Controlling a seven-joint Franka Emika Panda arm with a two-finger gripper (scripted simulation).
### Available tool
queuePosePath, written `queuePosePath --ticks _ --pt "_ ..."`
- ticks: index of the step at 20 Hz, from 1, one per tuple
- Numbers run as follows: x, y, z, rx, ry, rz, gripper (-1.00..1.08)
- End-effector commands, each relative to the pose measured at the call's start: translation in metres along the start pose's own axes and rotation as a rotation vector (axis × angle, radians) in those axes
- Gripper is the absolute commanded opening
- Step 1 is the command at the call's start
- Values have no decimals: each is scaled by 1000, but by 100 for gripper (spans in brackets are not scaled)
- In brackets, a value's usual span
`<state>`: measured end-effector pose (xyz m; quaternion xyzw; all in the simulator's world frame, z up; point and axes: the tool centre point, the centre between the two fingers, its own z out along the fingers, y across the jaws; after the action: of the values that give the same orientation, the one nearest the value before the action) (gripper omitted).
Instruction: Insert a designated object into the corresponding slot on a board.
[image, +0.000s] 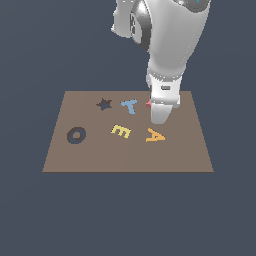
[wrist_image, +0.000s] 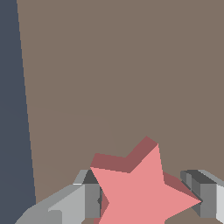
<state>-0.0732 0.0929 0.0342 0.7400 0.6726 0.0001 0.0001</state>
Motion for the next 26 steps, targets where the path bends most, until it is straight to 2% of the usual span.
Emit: queuePosePath --ticks 1,10,15,20,26 --pt "-19 2 -1 -1 0 18 -100" --pt "-120 7 -4 -3 -1 107 -100" --pt "-161 8 -6 -4 -1 142 -100" --pt "-180 8 -7 -5 -1 159 -100" --pt "-179 9 -6 -4 -1 158 -100"
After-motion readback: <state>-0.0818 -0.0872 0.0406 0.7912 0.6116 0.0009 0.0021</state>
